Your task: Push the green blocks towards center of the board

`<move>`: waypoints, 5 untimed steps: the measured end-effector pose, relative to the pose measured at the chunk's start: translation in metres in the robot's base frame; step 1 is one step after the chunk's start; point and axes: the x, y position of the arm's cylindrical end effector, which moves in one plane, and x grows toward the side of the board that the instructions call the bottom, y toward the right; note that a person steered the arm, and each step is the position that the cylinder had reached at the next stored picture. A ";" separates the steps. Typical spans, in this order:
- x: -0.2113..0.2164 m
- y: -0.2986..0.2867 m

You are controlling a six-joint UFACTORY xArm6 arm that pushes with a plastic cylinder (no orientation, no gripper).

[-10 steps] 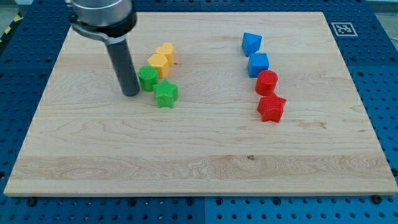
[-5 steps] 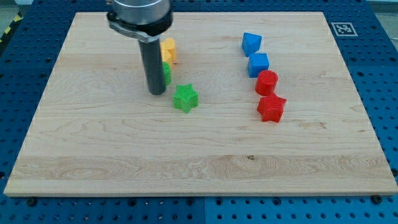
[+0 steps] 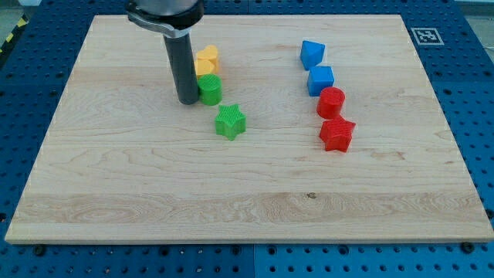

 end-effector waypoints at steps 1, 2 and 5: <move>-0.009 0.002; -0.032 -0.007; -0.017 0.011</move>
